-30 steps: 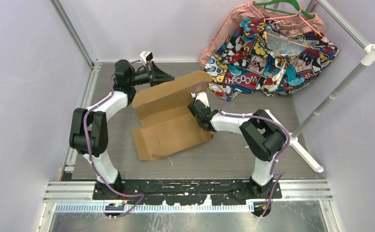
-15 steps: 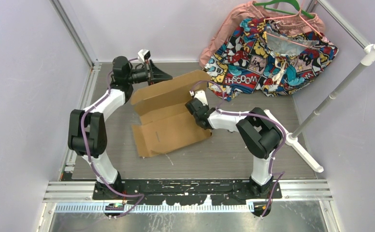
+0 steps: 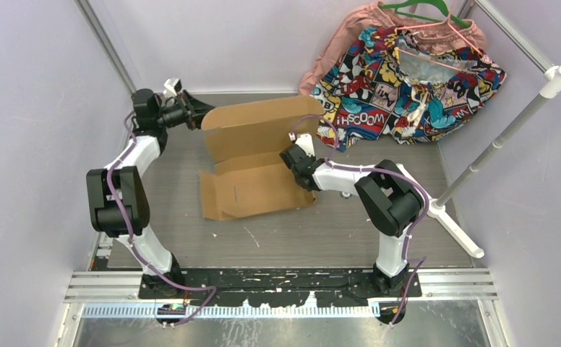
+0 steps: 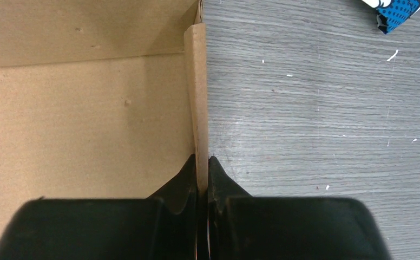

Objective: Fold the paper box
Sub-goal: Fold the paper box at the center of the board.

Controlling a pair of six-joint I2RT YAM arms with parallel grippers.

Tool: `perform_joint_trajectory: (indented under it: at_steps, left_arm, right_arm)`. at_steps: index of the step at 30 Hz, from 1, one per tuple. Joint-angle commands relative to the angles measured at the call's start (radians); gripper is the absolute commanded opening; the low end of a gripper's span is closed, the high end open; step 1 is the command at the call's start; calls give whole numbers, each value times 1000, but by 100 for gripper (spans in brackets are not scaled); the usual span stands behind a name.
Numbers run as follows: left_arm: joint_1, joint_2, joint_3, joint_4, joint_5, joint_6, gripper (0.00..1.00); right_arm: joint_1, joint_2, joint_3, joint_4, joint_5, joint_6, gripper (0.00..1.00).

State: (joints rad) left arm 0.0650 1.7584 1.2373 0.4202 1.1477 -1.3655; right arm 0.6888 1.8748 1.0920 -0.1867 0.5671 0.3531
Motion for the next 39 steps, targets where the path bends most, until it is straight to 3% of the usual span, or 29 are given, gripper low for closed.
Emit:
perform_joint_trajectory:
  at_steps: [1,7,11,21,25,39]
  left_arm:
    - [49,-115,-28,-225,-60,204,23]
    - [66,-168,-29,-621,-197,506,9]
    - [63,-150,-54,-716,-233,585,1]
    - [53,-83,-9,-904,-474,733,0]
    - [52,-79,-32,-879,-584,757,0]
    - [-56,18,-25,-799,-730,791,0]
  right_arm:
    - [-25,49,-17,-97,19,24,5]
    - [-31,50,-15,-100,12,27,4]
    - [-33,57,-2,-105,8,29,3]
    - [-40,70,30,-131,-7,35,2]
    - [-46,67,30,-132,-14,33,2]
    - [-48,71,30,-126,-41,44,1]
